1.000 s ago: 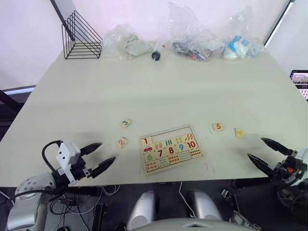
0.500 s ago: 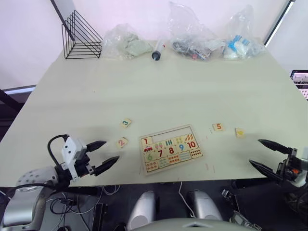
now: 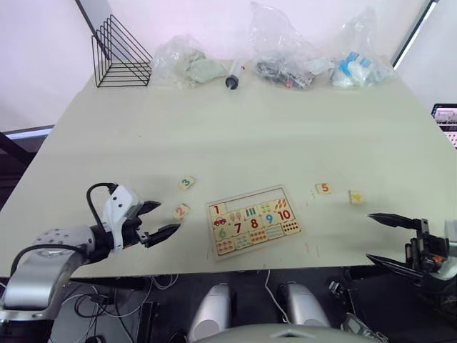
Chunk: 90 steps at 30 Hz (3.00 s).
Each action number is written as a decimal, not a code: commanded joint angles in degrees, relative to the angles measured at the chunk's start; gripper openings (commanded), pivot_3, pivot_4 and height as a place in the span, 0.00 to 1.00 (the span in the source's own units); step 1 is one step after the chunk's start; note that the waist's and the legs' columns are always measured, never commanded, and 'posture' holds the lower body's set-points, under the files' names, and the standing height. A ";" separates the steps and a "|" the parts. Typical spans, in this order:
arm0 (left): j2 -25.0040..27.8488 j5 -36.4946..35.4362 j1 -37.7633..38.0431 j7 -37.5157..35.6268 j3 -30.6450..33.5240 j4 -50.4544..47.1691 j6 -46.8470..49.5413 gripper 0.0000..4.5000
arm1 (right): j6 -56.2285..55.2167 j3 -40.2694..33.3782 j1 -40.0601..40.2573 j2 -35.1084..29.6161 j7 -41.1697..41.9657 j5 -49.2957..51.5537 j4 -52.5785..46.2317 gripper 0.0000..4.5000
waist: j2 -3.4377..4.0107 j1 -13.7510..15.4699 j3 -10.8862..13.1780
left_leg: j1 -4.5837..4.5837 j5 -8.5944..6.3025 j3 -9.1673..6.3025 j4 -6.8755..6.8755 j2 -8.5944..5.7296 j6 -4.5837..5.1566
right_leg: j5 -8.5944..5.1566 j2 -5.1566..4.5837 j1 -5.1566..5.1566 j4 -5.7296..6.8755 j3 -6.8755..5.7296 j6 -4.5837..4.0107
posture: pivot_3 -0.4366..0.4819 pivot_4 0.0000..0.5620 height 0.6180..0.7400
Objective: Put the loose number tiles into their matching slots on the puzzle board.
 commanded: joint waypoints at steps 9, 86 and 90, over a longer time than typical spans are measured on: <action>2.67 2.58 -4.79 1.00 -3.33 0.66 2.87 1.00 | -1.47 -0.96 -0.62 2.26 -2.90 0.02 -1.37 1.00 | 0.02 -0.10 0.01 | 0.00 0.00 0.01 -0.01 0.00 -0.01 | 0.02 0.00 -0.01 0.00 0.02 0.03 | 0.48 0.27 1.00; 6.10 11.29 -51.69 -11.44 -42.49 -8.07 29.34 0.20 | -4.43 4.01 -3.79 6.85 -9.38 -1.93 -3.46 1.00 | -0.08 -0.34 0.21 | -0.07 0.01 0.13 0.03 -0.16 0.01 | 0.09 0.28 0.00 0.02 -0.02 0.20 | 0.48 0.27 1.00; 5.01 11.53 -54.49 -11.16 -45.46 -7.31 32.56 0.20 | -4.48 4.24 -4.25 6.90 -9.41 -2.06 -3.27 1.00 | -0.08 -0.37 0.21 | -0.07 0.01 0.11 0.03 -0.15 0.01 | 0.09 0.32 0.00 0.02 -0.02 0.19 | 0.48 0.27 1.00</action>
